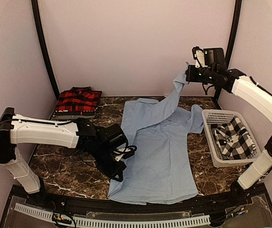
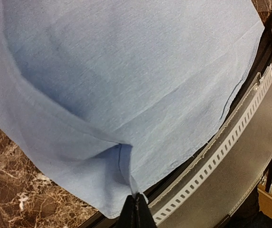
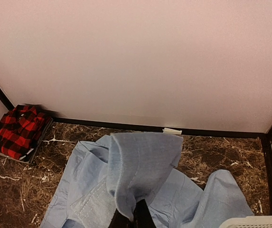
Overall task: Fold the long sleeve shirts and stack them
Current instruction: Fold the flattened shirt at the center of the board.
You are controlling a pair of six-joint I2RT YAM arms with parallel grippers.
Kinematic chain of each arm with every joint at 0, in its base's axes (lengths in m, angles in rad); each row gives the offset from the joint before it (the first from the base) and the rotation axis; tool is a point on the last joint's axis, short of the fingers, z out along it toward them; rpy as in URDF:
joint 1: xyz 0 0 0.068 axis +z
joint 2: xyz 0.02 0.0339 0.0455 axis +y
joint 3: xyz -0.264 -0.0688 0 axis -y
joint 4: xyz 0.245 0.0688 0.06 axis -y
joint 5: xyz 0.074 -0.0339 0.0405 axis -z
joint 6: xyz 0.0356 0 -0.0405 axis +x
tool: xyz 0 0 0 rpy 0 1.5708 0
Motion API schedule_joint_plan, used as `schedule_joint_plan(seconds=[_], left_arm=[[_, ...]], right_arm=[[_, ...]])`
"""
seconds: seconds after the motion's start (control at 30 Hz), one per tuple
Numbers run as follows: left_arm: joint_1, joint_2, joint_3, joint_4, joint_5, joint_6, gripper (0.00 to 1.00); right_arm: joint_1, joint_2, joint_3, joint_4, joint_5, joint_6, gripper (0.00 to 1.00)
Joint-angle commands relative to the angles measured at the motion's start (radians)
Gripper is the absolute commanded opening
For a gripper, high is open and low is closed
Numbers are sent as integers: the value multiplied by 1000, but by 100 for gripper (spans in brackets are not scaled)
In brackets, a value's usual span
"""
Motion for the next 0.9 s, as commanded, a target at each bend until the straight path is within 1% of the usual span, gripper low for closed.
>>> schedule_joint_plan(seconds=[0.0,0.23,0.57,0.6,0.63,0.7,0.73,0.77,0.8,0.83,0.87], left_arm=[[-15,35,33,33,56,46,0],[-29,81,41,55,86,58,0],[-42,84,15,80,125,71,0],[-42,84,12,80,130,74,1],[-42,82,11,83,133,76,3],[-42,74,9,87,139,80,11],[-42,71,9,90,141,81,19],[-42,64,10,92,142,84,23],[-42,60,17,93,143,85,29],[-42,54,21,94,143,87,33],[-42,51,30,97,143,87,40]], right_arm=[[-5,-59,-40,18,36,-15,0],[-5,-80,-47,13,21,-9,0],[-5,-25,18,-12,20,-23,0],[-5,-23,18,-14,15,-24,0],[-5,-25,17,-14,7,-23,0],[-5,-30,6,-12,-16,-23,0],[-5,-36,-1,-11,-31,-26,0],[-5,-42,-10,-7,-52,-28,0],[-5,-51,-25,2,-76,-28,0],[-5,-58,-41,8,-107,-29,0],[-4,-65,-56,16,-158,-30,0]])
